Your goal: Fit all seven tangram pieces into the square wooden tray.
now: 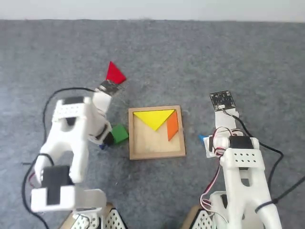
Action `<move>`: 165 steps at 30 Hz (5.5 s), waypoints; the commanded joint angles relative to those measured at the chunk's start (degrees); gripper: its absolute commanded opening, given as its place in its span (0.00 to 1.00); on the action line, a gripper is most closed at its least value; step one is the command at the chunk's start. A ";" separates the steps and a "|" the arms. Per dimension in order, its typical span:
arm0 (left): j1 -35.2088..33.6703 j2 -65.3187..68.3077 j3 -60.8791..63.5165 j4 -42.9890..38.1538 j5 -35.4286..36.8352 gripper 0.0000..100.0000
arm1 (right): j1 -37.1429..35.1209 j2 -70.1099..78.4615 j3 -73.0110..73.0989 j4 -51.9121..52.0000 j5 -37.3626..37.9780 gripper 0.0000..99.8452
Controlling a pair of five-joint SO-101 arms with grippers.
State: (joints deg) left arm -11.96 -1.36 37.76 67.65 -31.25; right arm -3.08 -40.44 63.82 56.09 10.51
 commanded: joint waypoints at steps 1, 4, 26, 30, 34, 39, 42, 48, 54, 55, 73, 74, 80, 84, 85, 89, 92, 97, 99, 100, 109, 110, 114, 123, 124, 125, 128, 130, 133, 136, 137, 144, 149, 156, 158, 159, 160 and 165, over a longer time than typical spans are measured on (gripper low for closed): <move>3.78 -5.54 3.91 -3.69 1.32 0.23 | 0.75 -1.71 0.00 -1.19 0.53 0.03; 0.35 -3.69 1.54 -3.87 3.25 0.25 | 0.66 -2.15 0.44 -1.19 0.53 0.03; -5.27 10.81 -10.15 -2.37 2.90 0.34 | 0.75 -2.24 0.44 -1.19 0.53 0.03; -6.07 13.98 -14.29 -0.88 2.55 0.30 | 0.75 -2.24 0.44 -1.19 0.53 0.03; -6.07 13.36 -14.46 -1.76 2.46 0.27 | 0.75 -2.24 0.44 -1.19 0.53 0.03; -6.07 12.04 -12.97 -3.25 2.29 0.27 | 0.75 -2.24 0.44 -1.19 0.53 0.03; -5.98 11.25 -11.12 -3.08 -0.35 0.27 | 0.75 -2.24 0.44 -1.19 0.53 0.03; -5.89 9.76 -9.54 -3.78 -1.23 0.27 | 0.75 -2.24 0.44 -1.19 0.53 0.03; -5.54 9.76 -9.36 -4.40 -1.23 0.27 | 0.75 -2.24 0.44 -1.19 0.53 0.03; -5.54 9.76 -9.36 -4.31 -1.32 0.27 | 0.75 -2.24 0.35 -1.19 0.53 0.03; -4.13 9.85 -7.43 -4.57 -0.97 0.22 | 0.75 -2.24 0.35 -1.19 0.53 0.03; -4.13 9.85 -7.43 -4.57 -0.97 0.22 | 0.75 -2.24 0.35 -1.19 0.53 0.03; -4.04 9.85 -7.25 -4.22 -0.97 0.22 | 0.75 -2.24 0.35 -1.19 0.53 0.03; -4.40 9.85 -7.16 -4.22 -0.97 0.22 | 0.75 -2.24 0.35 -1.19 0.53 0.03; -4.40 9.67 -6.81 -4.22 -0.88 0.22 | 0.75 -2.24 0.35 -1.19 0.53 0.03; -3.96 9.23 -5.41 -4.22 -0.88 0.22 | 0.75 -2.24 0.35 -1.19 0.53 0.03; -4.13 9.23 -5.41 -4.22 1.58 0.22 | 0.75 -2.24 0.35 -1.19 0.53 0.03; -3.96 9.23 -5.41 -4.22 3.96 0.21 | 0.75 -2.24 0.35 -1.19 0.53 0.03; -3.96 9.23 -5.41 -4.22 3.96 0.19 | 0.75 -2.24 0.35 -1.19 0.53 0.03; -3.96 9.23 -5.41 -4.22 3.96 0.19 | 0.75 -2.24 0.35 -1.19 0.53 0.03; -3.96 9.23 -5.41 -4.22 3.96 0.18 | 0.75 -2.24 0.35 -1.19 0.53 0.03; -3.96 9.23 -5.32 -4.22 3.96 0.18 | 0.75 -2.24 0.35 -1.19 0.53 0.03; -3.96 9.14 -5.23 -4.22 3.96 0.18 | 0.75 -2.24 0.35 -1.19 0.53 0.03; -3.96 9.05 -5.76 -1.93 4.04 0.18 | 0.75 -2.24 0.35 -1.27 0.53 0.03; -3.96 8.70 -5.93 -1.32 3.96 0.18 | 0.75 -2.24 0.35 -1.27 0.53 0.03; -3.96 7.82 -5.93 -0.70 3.96 0.18 | 0.75 -2.24 0.35 -1.27 0.53 0.03; -3.96 3.43 -5.67 0.44 3.96 0.18 | 0.84 -2.24 0.53 -2.07 0.53 0.03; -3.96 -0.09 -5.41 2.02 3.96 0.18 | 0.84 -2.24 0.53 -2.07 0.53 0.03; -3.96 -4.84 -5.41 5.10 3.78 0.18 | 0.84 -2.15 0.53 -2.15 0.53 0.03; -3.96 -8.09 -5.41 7.74 3.78 0.18 | 0.84 -2.07 0.53 -2.15 0.53 0.03; -3.96 -8.62 -5.41 8.35 3.78 0.18 | 0.84 -2.07 0.53 -2.15 0.53 0.03; -3.96 -7.65 -4.88 5.80 3.69 0.22 | 0.84 -2.07 0.53 -1.98 0.53 0.03; -4.48 1.85 -1.89 -5.01 3.60 0.27 | 0.84 -2.15 0.53 -1.98 0.53 0.03; -5.98 8.00 -5.76 -7.82 1.05 0.22 | 0.84 -2.15 0.53 -1.89 0.53 0.03; -6.42 8.00 -5.76 -8.18 0.18 0.22 | 0.84 -2.15 0.53 -1.89 0.53 0.03; -6.59 8.00 -5.76 -8.18 0.18 0.22 | 0.84 -2.15 0.53 -1.89 0.53 0.03; -6.59 8.00 -5.76 -8.26 0.18 0.22 | 0.84 -2.15 0.53 -1.89 0.53 0.03; -6.59 8.00 -5.76 -8.44 -0.09 0.22 | 0.84 -2.15 0.53 -1.89 0.53 0.03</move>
State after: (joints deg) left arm -17.23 6.46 34.59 61.32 -30.46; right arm -2.99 -40.44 64.70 55.03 10.51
